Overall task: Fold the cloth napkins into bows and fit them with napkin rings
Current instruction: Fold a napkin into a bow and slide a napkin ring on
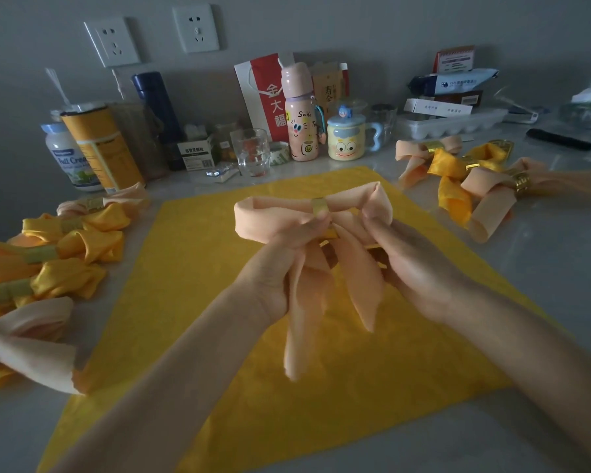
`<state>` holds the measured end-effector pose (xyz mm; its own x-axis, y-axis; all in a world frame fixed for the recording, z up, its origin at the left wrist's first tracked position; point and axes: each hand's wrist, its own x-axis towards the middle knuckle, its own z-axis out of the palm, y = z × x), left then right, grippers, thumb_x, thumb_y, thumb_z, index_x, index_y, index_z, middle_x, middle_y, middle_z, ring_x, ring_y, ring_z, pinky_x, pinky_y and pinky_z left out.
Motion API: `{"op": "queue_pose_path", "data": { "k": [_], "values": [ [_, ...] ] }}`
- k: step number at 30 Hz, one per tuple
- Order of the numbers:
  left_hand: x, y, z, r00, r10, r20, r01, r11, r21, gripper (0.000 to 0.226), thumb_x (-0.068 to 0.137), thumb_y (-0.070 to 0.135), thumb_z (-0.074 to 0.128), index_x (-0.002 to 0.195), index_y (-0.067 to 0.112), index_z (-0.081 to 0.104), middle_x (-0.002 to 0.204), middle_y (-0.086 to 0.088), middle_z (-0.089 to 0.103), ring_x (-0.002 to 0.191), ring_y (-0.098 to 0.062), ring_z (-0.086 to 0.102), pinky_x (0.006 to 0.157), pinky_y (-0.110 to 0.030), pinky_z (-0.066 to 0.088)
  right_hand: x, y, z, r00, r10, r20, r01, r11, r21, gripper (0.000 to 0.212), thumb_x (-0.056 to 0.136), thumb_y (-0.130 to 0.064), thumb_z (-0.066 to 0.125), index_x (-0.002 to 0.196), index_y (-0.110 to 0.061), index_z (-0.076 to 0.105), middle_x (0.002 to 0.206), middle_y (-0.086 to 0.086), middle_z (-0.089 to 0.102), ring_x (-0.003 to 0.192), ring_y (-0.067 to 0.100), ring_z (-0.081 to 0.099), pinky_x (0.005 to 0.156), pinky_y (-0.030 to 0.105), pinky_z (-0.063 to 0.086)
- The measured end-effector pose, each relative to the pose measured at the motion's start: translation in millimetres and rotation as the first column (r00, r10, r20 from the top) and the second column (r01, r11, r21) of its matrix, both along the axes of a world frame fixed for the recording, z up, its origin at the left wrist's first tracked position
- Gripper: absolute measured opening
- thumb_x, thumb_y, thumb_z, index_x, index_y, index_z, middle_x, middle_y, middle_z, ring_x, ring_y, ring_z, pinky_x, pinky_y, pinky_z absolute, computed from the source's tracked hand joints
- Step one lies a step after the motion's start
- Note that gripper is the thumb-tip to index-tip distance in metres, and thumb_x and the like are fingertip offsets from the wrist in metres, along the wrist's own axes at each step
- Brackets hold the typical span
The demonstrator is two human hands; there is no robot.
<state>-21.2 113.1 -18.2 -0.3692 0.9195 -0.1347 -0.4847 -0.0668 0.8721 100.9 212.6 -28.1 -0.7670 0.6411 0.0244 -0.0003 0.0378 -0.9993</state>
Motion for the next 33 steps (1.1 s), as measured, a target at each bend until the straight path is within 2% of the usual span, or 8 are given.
{"op": "queue_pose_path", "data": {
  "k": [2,6,11,19,21,25,27,33],
  "values": [
    [-0.7,0.1,1.3,0.999,0.046,-0.011,-0.046,0.999,-0.003,0.023,0.084,0.029,0.064,0.102,0.015,0.062,0.094,-0.007,0.064,0.088,-0.021,0.061,0.08,-0.035,0.052,-2.0,-6.1,-2.1,0.997,-0.054,0.055,0.046,0.989,0.138,0.05,0.09,-0.054,0.038,0.111,-0.012,0.058,0.099,0.01,0.064,0.088,0.02,0.061,0.081,0.033,0.048],
    [-0.7,-0.6,0.0,0.998,0.038,-0.055,-0.038,0.999,0.002,0.03,0.088,0.034,0.057,0.105,0.01,0.061,0.087,-0.008,0.064,0.073,-0.018,0.065,0.06,-0.031,0.055,-5.5,-14.3,-5.0,0.997,-0.042,0.057,0.021,0.943,0.332,0.023,0.096,-0.025,0.049,0.093,-0.004,0.058,0.074,0.009,0.06,0.066,0.014,0.056,0.062,0.035,0.046],
    [-2.9,-1.0,1.0,0.996,0.066,-0.065,-0.067,0.997,-0.024,0.023,0.089,0.032,0.057,0.097,0.011,0.064,0.082,-0.005,0.066,0.071,-0.015,0.064,0.067,-0.028,0.054,-4.7,-8.4,-4.2,0.989,-0.047,0.138,-0.009,0.923,0.384,0.018,0.092,-0.017,0.056,0.075,-0.012,0.056,0.055,-0.006,0.051,0.045,0.002,0.046,0.048,0.017,0.036],
    [-14.3,-4.0,3.5,0.987,0.152,0.043,-0.153,0.988,0.018,0.031,0.075,0.026,0.065,0.1,0.007,0.063,0.089,-0.009,0.064,0.083,-0.019,0.063,0.083,-0.034,0.053,-0.1,-13.3,-5.6,0.945,0.056,0.323,-0.231,0.812,0.536,0.003,0.089,-0.012,0.052,0.087,-0.01,0.052,0.069,-0.003,0.051,0.057,0.008,0.045,0.051,0.021,0.033],
    [-7.9,-2.5,2.1,0.992,0.128,0.018,-0.128,0.99,0.055,0.027,0.08,0.023,0.063,0.101,0.005,0.064,0.09,-0.008,0.066,0.083,-0.018,0.065,0.082,-0.032,0.053,-0.3,-16.2,-5.9,0.96,0.029,0.28,-0.19,0.801,0.568,0.015,0.083,-0.015,0.053,0.098,-0.019,0.052,0.088,-0.006,0.053,0.077,0.009,0.051,0.063,0.021,0.037],
    [5.9,0.5,-3.5,0.98,0.074,-0.182,-0.049,0.99,0.135,0.037,0.09,0.023,0.054,0.116,-0.003,0.056,0.102,-0.012,0.061,0.099,-0.021,0.059,0.093,-0.036,0.046,1.2,-20.3,6.1,0.98,0.19,0.049,-0.197,0.943,0.269,0.016,0.088,-0.032,0.059,0.103,-0.025,0.059,0.09,-0.011,0.065,0.085,-0.003,0.059,0.073,0.02,0.043],
    [11.9,1.4,-7.7,0.976,0.082,-0.199,-0.055,0.989,0.139,0.031,0.087,0.023,0.054,0.109,0.001,0.059,0.099,-0.012,0.06,0.1,-0.022,0.057,0.094,-0.034,0.045,0.0,-19.4,2.9,0.975,0.217,0.039,-0.218,0.918,0.331,0.034,0.084,-0.046,0.06,0.112,-0.027,0.056,0.1,-0.017,0.067,0.095,-0.008,0.06,0.082,0.018,0.049],
    [20.9,2.4,-9.4,0.967,-0.082,-0.243,0.115,0.985,0.125,0.026,0.084,0.026,0.058,0.106,0.014,0.063,0.098,-0.003,0.064,0.095,-0.014,0.061,0.089,-0.032,0.046,-2.1,-10.6,-5.3,0.997,-0.021,0.075,-0.019,0.869,0.494,0.016,0.089,-0.033,0.061,0.098,-0.019,0.062,0.082,-0.006,0.069,0.078,0.008,0.065,0.063,0.024,0.05]
  ]
}}
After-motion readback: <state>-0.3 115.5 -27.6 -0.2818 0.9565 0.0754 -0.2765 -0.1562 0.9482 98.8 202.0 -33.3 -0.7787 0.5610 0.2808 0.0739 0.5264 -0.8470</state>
